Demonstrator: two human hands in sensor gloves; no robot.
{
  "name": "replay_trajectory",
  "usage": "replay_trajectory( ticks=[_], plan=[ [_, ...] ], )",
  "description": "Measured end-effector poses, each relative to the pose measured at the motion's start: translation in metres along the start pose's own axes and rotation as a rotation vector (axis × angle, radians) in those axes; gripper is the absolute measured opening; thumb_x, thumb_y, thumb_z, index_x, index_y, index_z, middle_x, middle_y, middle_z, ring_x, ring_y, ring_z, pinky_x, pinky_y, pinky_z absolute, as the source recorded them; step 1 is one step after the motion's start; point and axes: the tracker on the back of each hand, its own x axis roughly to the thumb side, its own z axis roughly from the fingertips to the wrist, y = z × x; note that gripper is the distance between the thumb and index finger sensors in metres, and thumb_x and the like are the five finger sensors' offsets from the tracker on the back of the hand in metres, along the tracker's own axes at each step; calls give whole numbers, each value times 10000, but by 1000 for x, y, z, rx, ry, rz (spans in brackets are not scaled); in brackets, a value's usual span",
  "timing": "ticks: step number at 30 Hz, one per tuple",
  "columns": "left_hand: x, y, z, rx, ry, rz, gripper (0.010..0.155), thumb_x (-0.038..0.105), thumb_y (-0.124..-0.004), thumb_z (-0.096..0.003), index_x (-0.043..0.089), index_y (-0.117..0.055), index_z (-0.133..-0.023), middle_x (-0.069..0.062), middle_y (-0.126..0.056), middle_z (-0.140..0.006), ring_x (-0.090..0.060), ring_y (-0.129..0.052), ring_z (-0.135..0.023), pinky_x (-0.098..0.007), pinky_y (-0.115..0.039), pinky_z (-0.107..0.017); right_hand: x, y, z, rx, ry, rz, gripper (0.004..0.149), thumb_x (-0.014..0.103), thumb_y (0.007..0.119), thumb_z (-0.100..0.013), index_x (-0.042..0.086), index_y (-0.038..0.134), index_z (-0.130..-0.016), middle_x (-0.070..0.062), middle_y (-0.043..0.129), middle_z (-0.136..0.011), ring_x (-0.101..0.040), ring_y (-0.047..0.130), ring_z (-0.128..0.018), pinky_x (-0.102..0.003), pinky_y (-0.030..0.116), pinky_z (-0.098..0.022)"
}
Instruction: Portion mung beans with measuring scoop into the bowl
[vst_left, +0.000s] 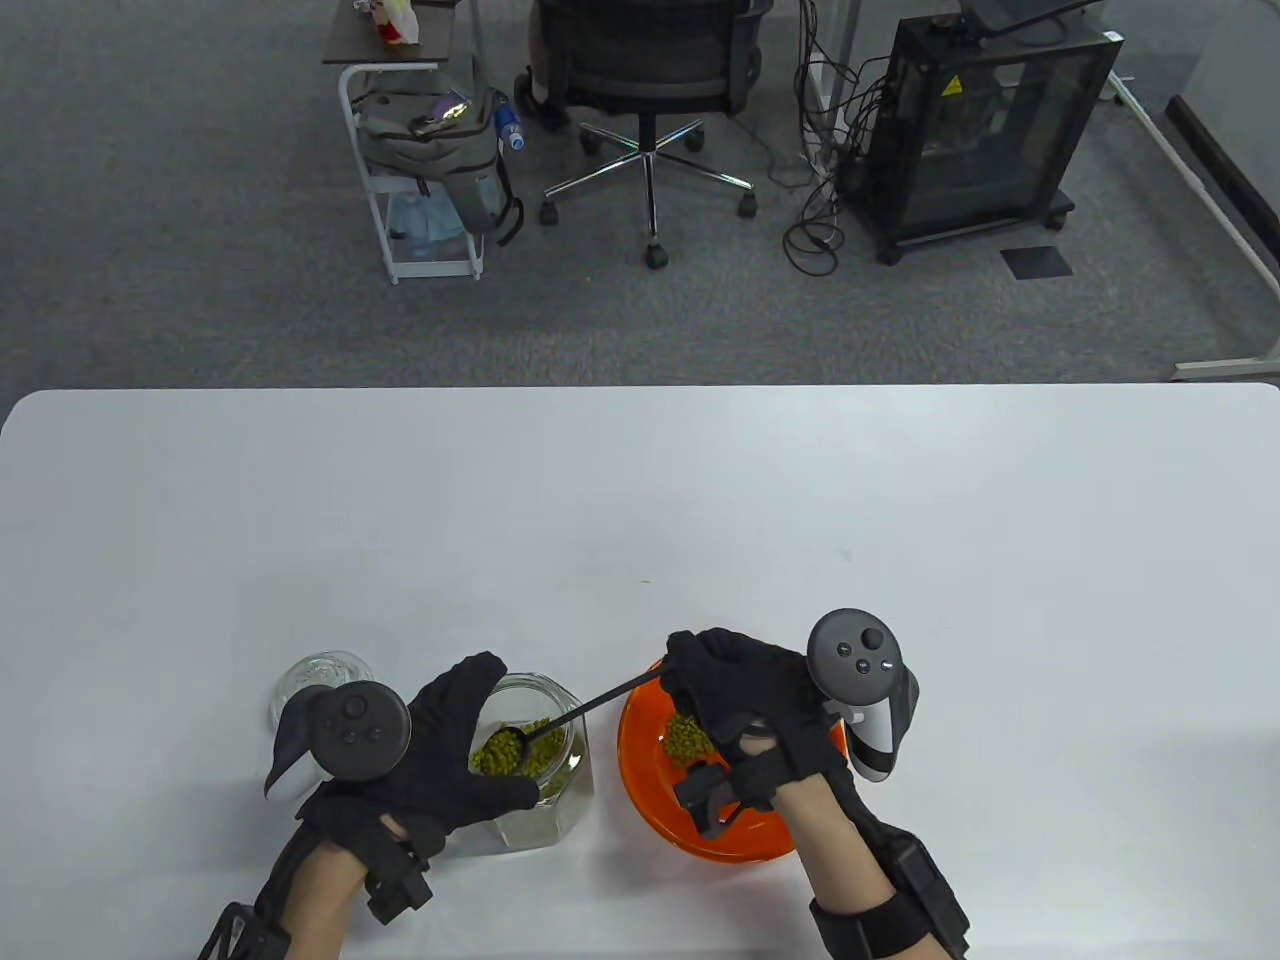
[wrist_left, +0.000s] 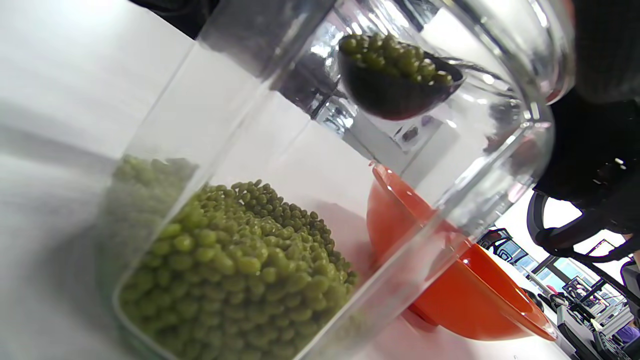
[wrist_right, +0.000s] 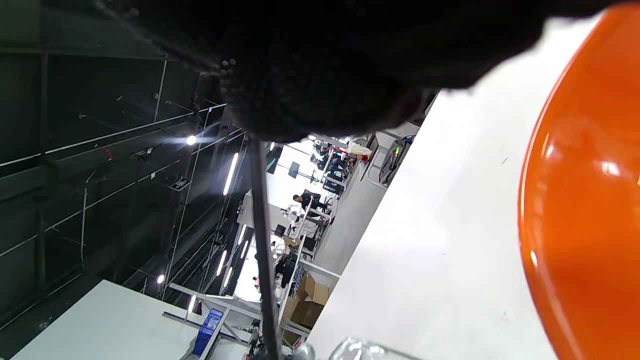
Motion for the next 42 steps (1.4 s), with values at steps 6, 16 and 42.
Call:
replay_trajectory(
  ticks=[6,16,42],
  plan=[
    [0,0,0,0,0,0,1213,827,-822,-431,16,-218,-1101,-312,-321,-1158,-603,-513,-1042,-765,-480,-720,1,-16,-1,-22,7,-49,434,434,803,-485,50,990,-560,-115,1023,-404,-214,971,-200,-376,851,-181],
    [0,0,0,1,1,0,1212,827,-822,-433,16,-218,-1101,-313,-321,-1157,-604,-512,-1041,-765,-479,-720,3,-41,-3,-32,36,-149,434,434,803,-486,49,989,-562,-116,1022,-406,-216,970,-202,-377,851,-182],
    [0,0,0,0,0,-2,1213,829,-819,-432,15,-217,-1100,-313,-320,-1158,-602,-512,-1042,-766,-479,-720,-60,-143,10,-120,135,-34,435,439,816,-489,52,990,-581,-123,1020,-434,-229,971,-230,-386,847,-207]
  ],
)
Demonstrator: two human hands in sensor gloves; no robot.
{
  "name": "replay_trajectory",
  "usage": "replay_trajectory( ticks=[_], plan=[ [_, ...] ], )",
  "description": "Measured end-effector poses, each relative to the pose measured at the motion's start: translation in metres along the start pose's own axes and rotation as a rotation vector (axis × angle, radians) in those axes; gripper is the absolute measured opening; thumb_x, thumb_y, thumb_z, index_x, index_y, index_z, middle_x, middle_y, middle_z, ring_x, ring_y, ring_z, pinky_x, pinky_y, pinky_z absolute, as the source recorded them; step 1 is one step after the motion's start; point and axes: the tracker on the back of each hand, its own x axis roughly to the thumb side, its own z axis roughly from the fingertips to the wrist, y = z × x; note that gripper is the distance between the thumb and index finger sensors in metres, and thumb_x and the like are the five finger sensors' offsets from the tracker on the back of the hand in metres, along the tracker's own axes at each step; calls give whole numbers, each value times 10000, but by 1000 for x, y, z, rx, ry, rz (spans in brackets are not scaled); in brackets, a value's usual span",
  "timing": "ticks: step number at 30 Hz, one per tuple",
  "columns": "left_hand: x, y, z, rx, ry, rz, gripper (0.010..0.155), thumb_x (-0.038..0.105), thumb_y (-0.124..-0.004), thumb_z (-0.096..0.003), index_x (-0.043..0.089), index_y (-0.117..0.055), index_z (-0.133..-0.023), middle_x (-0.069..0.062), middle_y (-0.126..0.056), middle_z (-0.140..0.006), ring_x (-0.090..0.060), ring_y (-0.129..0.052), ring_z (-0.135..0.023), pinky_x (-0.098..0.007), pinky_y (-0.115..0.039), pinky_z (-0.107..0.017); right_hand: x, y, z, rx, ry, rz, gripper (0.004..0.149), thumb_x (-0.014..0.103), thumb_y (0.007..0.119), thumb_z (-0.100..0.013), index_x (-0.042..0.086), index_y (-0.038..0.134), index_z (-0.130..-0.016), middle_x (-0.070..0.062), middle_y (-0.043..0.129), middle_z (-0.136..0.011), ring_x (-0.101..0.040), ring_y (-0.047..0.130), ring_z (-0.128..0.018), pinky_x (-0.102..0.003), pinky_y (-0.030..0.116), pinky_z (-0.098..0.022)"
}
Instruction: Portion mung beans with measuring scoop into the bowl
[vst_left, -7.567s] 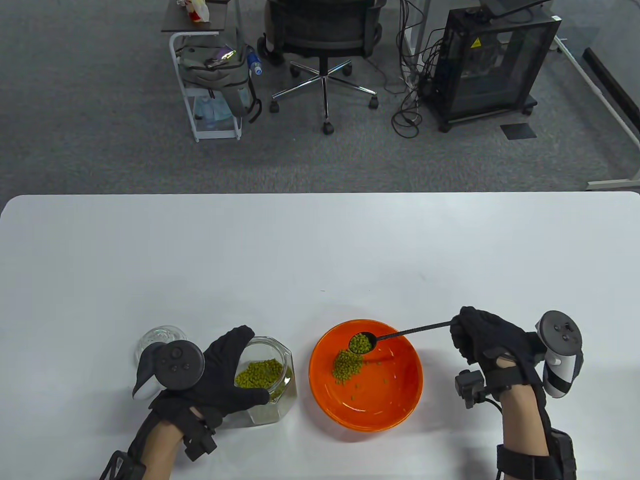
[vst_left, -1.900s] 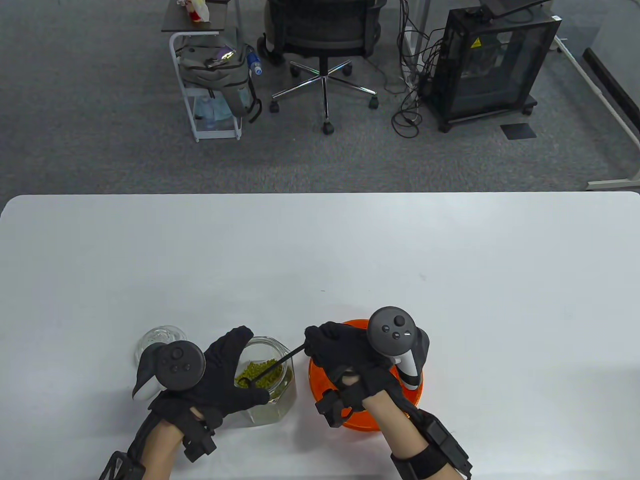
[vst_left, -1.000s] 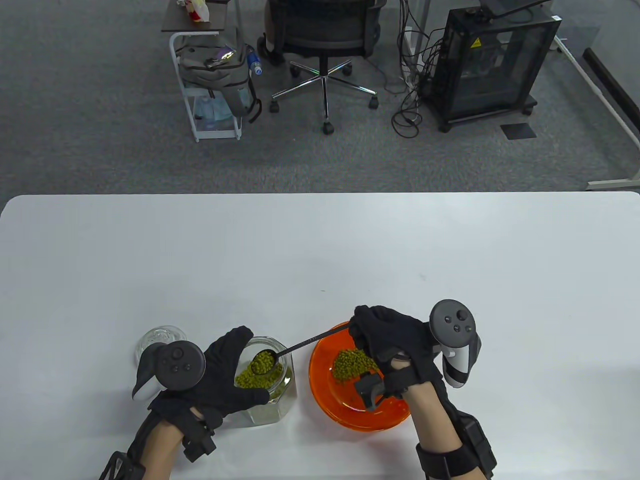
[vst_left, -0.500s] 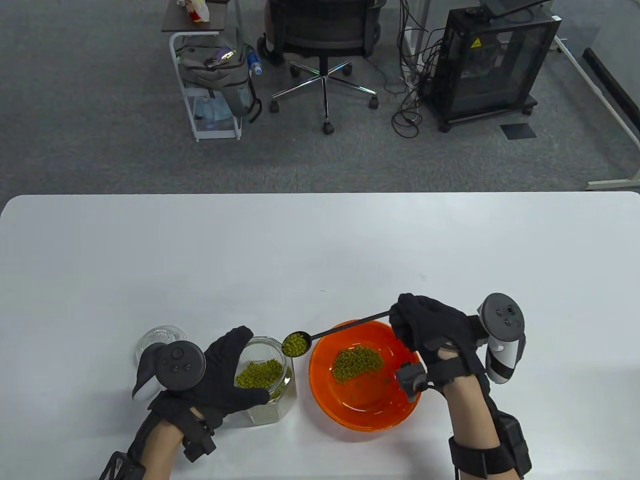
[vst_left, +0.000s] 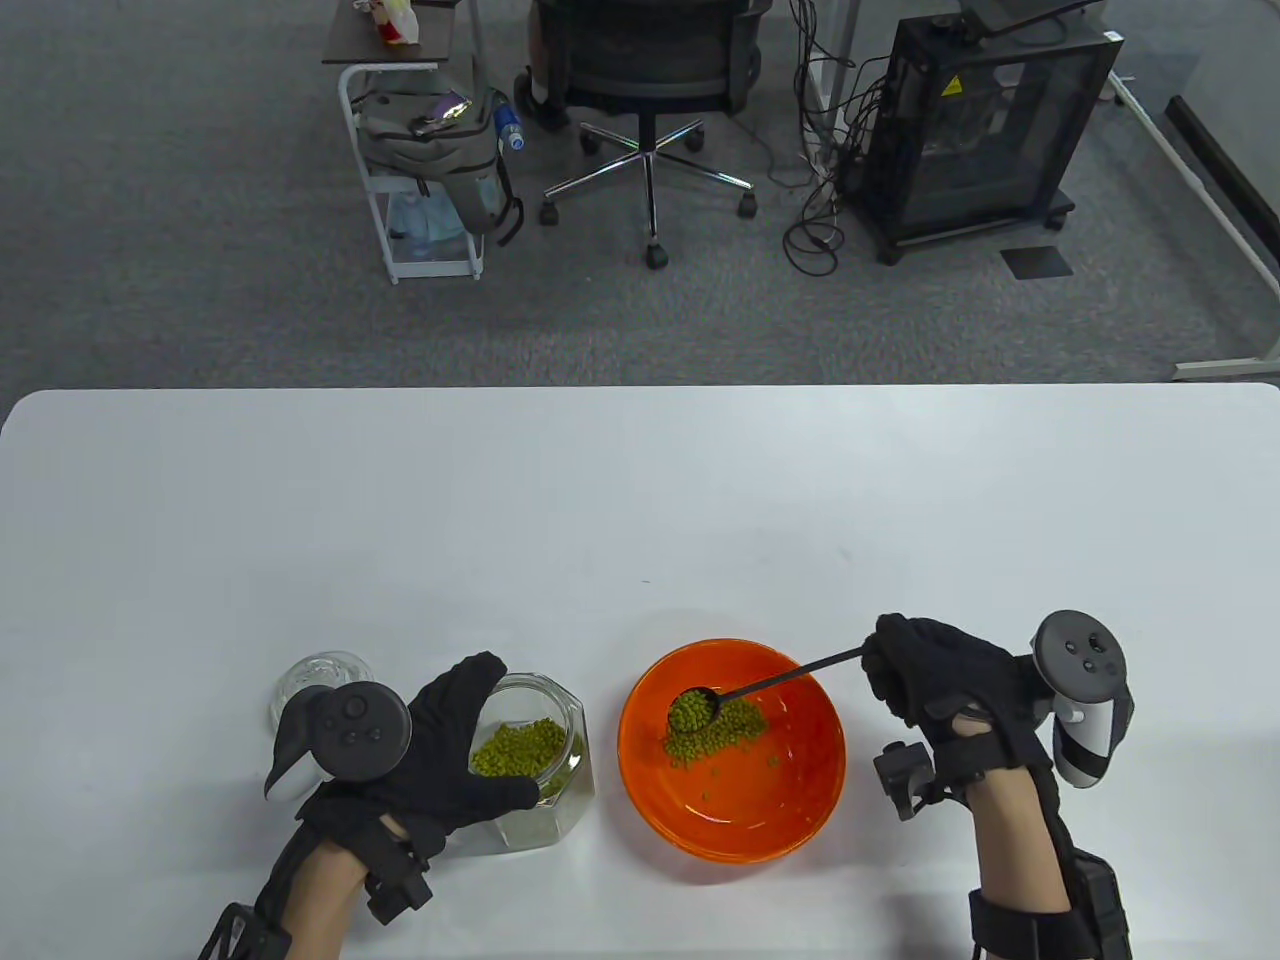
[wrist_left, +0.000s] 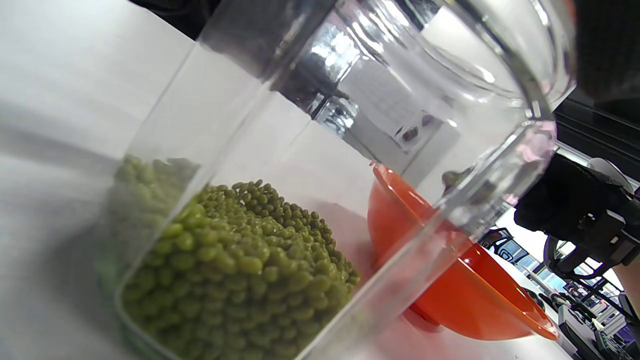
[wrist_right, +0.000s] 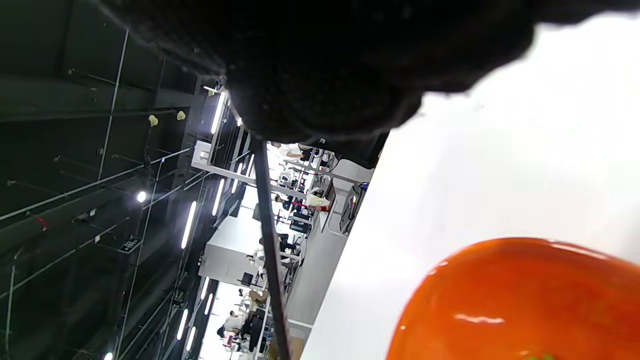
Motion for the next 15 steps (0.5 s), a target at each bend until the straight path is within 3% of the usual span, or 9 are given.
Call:
replay_trajectory(
  ticks=[5,15],
  plan=[
    [0,0,0,0,-1,2,1213,828,-820,-432,16,-215,-1100,-313,-319,-1158,-602,-514,-1041,-765,-479,-720,5,4,6,7,-83,88,434,443,824,-485,57,995,-584,-124,1021,-443,-232,972,-241,-387,846,-217],
    [0,0,0,1,0,3,1213,828,-820,-432,17,-216,-1100,-313,-318,-1158,-602,-512,-1042,-765,-479,-720,34,27,30,-82,-325,356,432,455,839,-473,74,1004,-590,-118,1027,-459,-236,976,-259,-389,849,-233]
  ],
)
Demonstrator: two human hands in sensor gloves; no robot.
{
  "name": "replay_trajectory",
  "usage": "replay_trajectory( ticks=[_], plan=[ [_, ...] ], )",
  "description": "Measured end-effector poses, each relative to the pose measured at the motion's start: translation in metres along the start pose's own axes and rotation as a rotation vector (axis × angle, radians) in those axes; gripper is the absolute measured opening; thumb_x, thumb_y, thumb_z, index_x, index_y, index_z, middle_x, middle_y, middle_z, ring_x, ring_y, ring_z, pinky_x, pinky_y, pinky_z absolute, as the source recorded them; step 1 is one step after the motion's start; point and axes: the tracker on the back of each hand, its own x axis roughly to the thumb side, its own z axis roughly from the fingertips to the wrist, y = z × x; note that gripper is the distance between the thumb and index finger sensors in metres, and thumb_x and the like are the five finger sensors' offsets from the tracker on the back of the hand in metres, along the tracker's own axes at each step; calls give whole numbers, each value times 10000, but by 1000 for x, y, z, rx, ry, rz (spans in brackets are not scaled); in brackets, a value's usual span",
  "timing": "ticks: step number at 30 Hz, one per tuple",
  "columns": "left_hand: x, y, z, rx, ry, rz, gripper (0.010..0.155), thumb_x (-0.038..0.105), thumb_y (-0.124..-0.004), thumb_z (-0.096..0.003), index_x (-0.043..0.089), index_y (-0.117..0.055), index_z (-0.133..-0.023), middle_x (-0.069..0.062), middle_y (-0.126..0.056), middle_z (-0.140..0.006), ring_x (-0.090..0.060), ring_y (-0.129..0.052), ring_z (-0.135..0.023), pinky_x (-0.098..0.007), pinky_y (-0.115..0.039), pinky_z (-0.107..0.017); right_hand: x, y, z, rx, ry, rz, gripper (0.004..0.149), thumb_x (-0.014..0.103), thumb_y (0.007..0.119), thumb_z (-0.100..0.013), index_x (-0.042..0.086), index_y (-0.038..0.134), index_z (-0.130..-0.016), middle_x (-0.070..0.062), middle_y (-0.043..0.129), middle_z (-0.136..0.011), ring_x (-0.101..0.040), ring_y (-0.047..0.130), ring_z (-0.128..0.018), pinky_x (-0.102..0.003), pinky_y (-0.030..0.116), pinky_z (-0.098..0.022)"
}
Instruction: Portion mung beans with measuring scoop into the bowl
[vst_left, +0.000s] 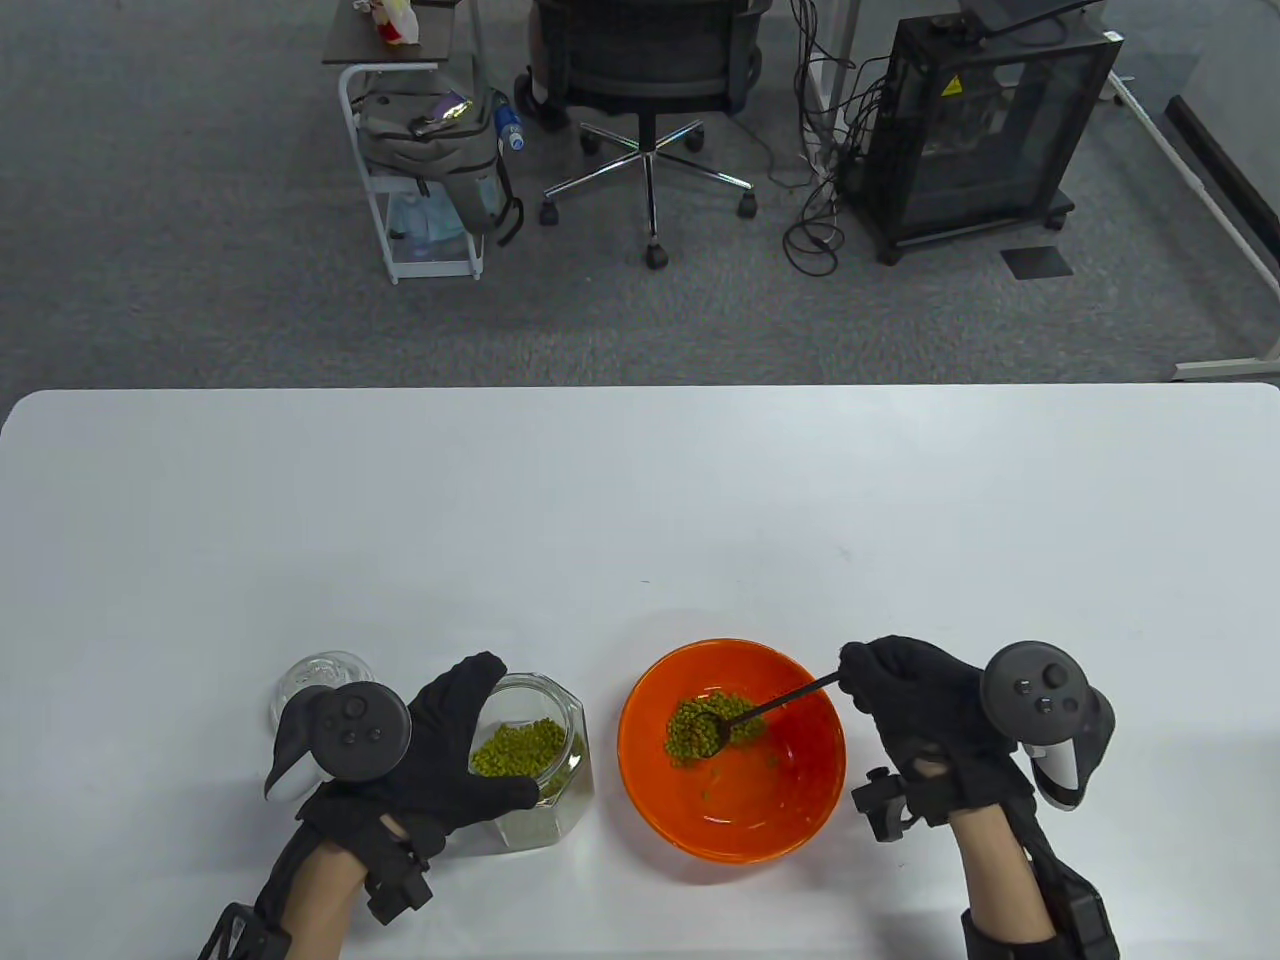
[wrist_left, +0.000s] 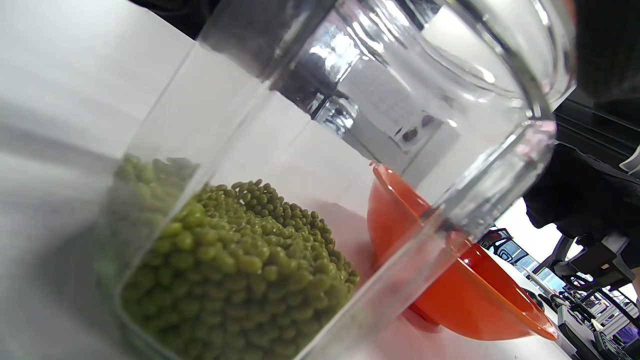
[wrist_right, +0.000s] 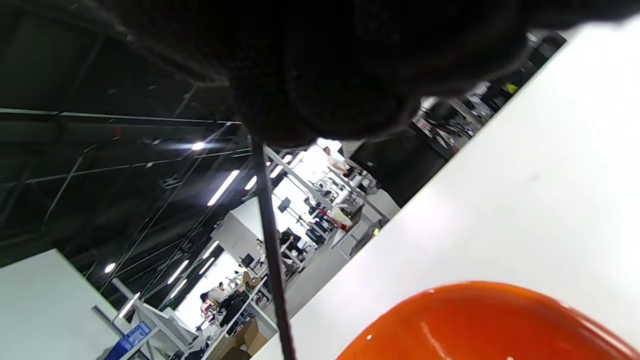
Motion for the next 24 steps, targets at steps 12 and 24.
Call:
replay_trajectory(
  ticks=[12,24],
  plan=[
    [0,0,0,0,0,1,1214,828,-821,-431,15,-216,-1100,-314,-321,-1157,-602,-512,-1042,-765,-479,-720,60,20,29,-19,-473,283,427,477,836,-461,119,999,-628,-95,1024,-525,-248,973,-326,-397,843,-287],
    [0,0,0,0,0,0,1214,829,-820,-431,16,-215,-1100,-312,-318,-1158,-601,-512,-1042,-765,-478,-721,92,18,61,-93,-783,495,426,463,834,-441,133,986,-663,-101,1011,-596,-294,961,-402,-449,823,-348]
  ],
)
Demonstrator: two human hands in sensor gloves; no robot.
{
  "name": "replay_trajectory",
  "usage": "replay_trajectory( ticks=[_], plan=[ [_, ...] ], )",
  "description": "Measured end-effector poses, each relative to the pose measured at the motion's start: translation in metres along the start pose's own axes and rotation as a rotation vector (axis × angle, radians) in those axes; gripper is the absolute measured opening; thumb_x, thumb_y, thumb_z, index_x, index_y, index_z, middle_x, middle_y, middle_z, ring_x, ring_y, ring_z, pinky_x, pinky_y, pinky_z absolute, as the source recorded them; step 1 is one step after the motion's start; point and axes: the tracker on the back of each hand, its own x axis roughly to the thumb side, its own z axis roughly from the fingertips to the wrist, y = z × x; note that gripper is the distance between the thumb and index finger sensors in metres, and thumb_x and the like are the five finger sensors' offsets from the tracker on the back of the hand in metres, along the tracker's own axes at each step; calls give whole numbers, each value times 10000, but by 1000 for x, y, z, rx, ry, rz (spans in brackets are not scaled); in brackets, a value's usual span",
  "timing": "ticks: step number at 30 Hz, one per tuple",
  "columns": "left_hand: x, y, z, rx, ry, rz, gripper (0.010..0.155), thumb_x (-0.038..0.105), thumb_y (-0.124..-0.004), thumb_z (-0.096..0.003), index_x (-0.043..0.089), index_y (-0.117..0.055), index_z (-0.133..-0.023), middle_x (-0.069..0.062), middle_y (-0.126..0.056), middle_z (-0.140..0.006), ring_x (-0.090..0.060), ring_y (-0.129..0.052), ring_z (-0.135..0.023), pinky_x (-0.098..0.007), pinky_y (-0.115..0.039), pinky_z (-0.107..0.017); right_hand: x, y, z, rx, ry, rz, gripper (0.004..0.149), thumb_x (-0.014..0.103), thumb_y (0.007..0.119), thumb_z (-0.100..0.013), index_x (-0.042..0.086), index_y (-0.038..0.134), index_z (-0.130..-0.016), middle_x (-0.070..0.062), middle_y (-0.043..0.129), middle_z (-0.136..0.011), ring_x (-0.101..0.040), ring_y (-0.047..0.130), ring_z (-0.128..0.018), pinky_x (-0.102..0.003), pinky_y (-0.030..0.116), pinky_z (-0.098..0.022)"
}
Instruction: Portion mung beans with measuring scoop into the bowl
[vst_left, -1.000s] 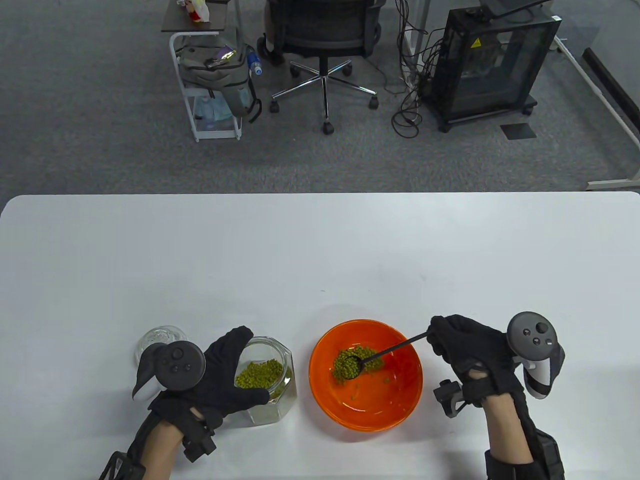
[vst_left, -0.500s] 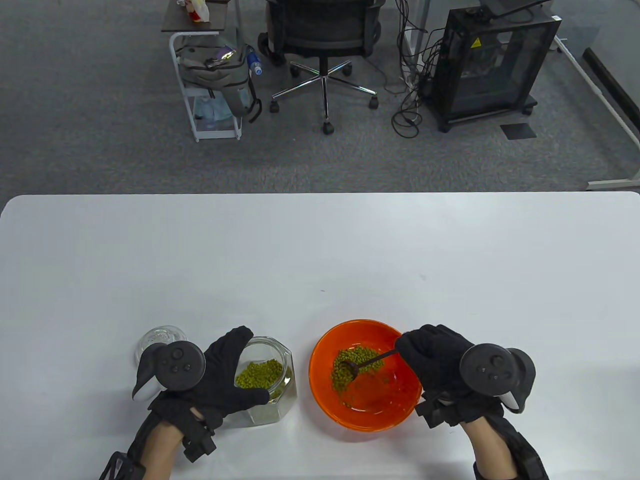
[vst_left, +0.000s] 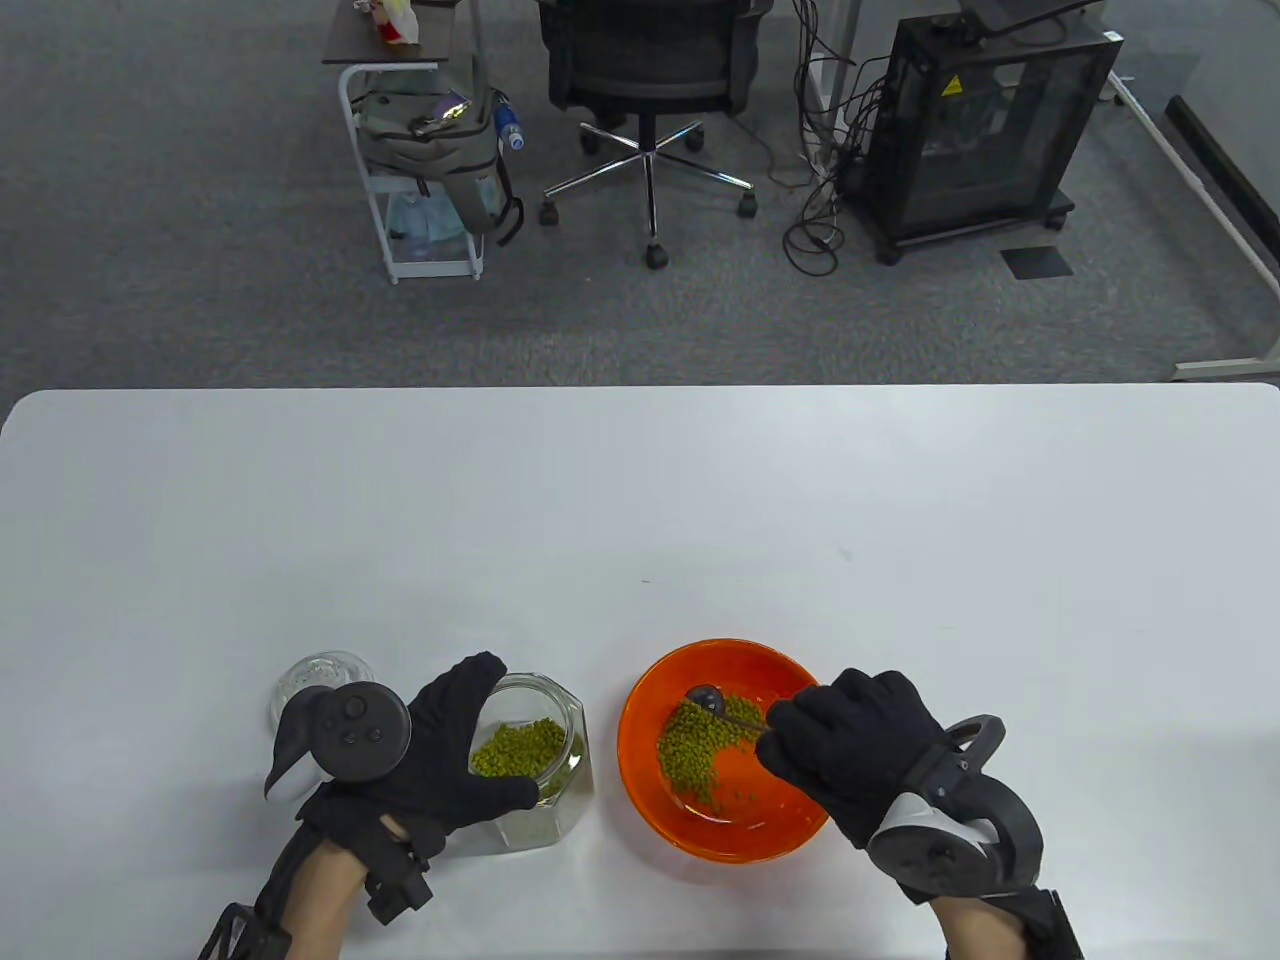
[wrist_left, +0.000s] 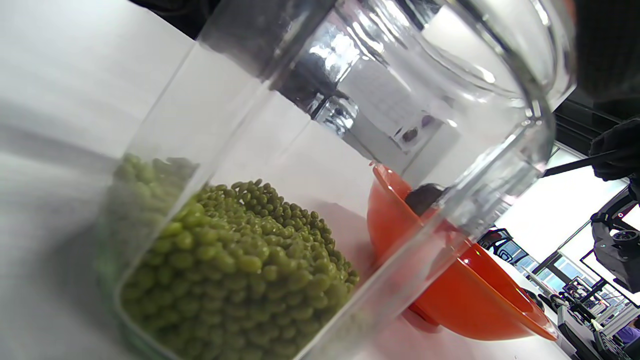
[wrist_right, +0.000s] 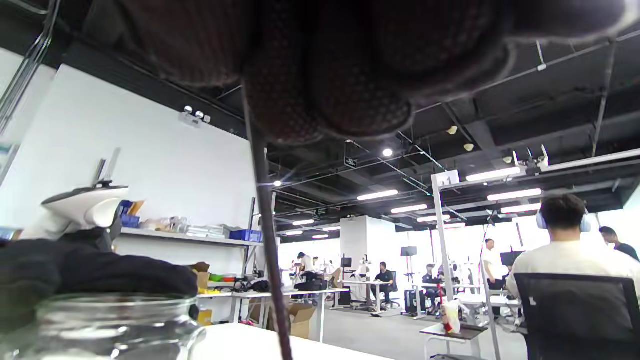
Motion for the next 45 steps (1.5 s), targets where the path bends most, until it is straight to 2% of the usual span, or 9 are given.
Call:
replay_trajectory(
  ticks=[5,11,17,23,28,34,39,45],
  plan=[
    [0,0,0,0,-1,-1,1213,829,-820,-431,16,-216,-1100,-312,-319,-1158,-601,-512,-1042,-766,-479,-720,-6,-10,-1,-75,9,-24,425,467,838,-439,131,995,-646,-97,1021,-575,-284,970,-386,-441,832,-341],
    [0,0,0,0,-1,0,1212,828,-821,-431,18,-215,-1100,-312,-320,-1157,-602,-510,-1043,-766,-478,-721,-43,-17,2,-171,268,-215,426,463,843,-459,94,1007,-595,-108,1036,-484,-259,981,-295,-419,847,-270],
    [0,0,0,0,-1,-1,1214,830,-819,-432,15,-215,-1100,-313,-320,-1157,-601,-511,-1043,-766,-479,-720,-77,-14,11,-234,604,-405,428,473,842,-462,90,1013,-549,-90,1043,-413,-219,985,-223,-384,860,-210],
    [0,0,0,-1,0,-3,1214,828,-820,-433,13,-216,-1100,-315,-320,-1157,-603,-511,-1042,-766,-478,-720,-77,-10,1,-236,718,-678,429,467,841,-468,81,1011,-544,-96,1040,-401,-218,982,-206,-383,857,-197],
    [0,0,0,-1,-1,-4,1214,828,-821,-432,14,-216,-1099,-314,-320,-1157,-603,-513,-1041,-766,-479,-720,-50,-6,-29,-196,661,-748,428,467,841,-469,81,1010,-545,-97,1039,-403,-219,980,-211,-382,856,-197],
    [0,0,0,0,-1,2,1213,827,-823,-432,15,-216,-1100,-314,-320,-1157,-602,-513,-1041,-766,-479,-720,-12,12,-70,-101,580,-631,428,468,843,-466,82,1012,-543,-95,1040,-401,-217,982,-206,-382,857,-197],
    [0,0,0,0,-3,0,1214,826,-823,-431,14,-216,-1099,-314,-320,-1156,-603,-514,-1041,-765,-479,-721,17,29,-94,7,513,-512,429,467,844,-466,81,1012,-547,-97,1040,-407,-222,981,-214,-384,856,-201],
    [0,0,0,1,-4,4,1212,825,-824,-432,14,-217,-1099,-315,-320,-1155,-601,-514,-1041,-766,-480,-720,53,48,-111,67,403,-360,428,468,844,-466,84,1011,-556,-99,1039,-420,-225,981,-227,-387,854,-213]
  ],
)
